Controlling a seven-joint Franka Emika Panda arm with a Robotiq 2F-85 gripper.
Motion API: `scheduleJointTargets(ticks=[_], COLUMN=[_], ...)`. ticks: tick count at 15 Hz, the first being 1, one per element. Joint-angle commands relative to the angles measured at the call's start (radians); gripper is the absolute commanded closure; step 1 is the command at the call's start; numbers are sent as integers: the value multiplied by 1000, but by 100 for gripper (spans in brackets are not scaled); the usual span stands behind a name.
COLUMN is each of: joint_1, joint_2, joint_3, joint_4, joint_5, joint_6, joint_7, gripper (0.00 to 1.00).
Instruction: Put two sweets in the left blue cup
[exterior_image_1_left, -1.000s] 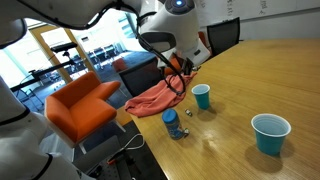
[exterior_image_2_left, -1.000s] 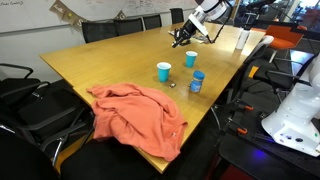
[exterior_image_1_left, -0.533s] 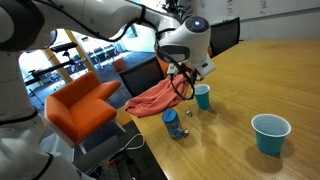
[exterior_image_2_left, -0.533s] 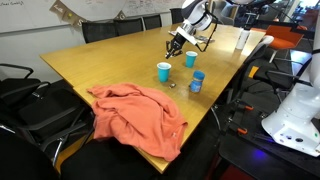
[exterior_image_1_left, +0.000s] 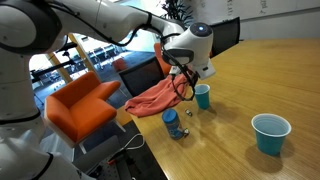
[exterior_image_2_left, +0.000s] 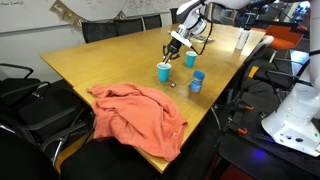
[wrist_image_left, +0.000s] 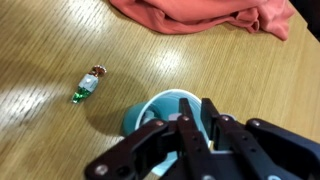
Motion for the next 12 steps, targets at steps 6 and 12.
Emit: scheduleJointTargets(ticks=[6,12], joint_1=[52,82], joint_2=[-154,-376], joint_3=[-39,-29], joint_4=[-128,-358], joint_5=[-194,-549], joint_6=[-72,-94], joint_7=[105,103], gripper=[10,0])
